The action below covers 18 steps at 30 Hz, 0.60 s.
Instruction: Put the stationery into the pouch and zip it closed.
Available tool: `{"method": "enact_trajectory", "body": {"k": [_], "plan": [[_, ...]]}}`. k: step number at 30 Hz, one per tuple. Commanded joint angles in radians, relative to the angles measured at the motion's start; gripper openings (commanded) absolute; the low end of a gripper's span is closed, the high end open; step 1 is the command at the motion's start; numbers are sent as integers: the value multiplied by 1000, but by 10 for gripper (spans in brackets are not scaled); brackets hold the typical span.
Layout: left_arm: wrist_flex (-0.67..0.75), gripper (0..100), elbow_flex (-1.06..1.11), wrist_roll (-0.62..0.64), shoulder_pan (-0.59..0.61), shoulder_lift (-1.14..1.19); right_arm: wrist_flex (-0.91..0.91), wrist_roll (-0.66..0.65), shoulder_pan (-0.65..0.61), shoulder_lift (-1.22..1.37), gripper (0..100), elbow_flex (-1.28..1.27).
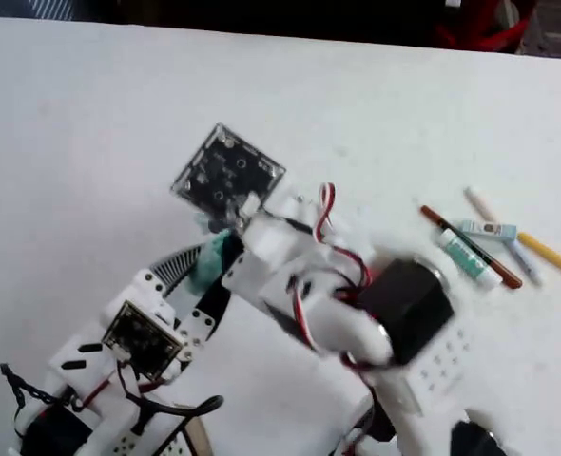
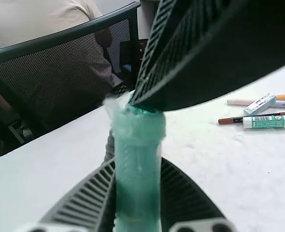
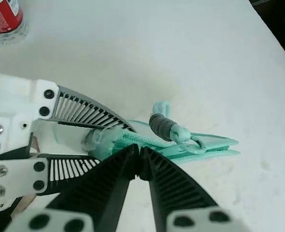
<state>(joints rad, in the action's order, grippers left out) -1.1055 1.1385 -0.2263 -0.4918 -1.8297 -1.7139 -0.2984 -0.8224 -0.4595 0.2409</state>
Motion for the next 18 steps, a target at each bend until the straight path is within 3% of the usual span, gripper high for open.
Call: {"method": "enact_trajectory", "body": {"k": [1, 18], "plan": [[21, 27, -5, -5, 4, 1, -5, -14, 67, 102, 19, -5], [21, 26, -11, -5, 4, 1, -4, -160, 337, 226, 19, -18]]}}
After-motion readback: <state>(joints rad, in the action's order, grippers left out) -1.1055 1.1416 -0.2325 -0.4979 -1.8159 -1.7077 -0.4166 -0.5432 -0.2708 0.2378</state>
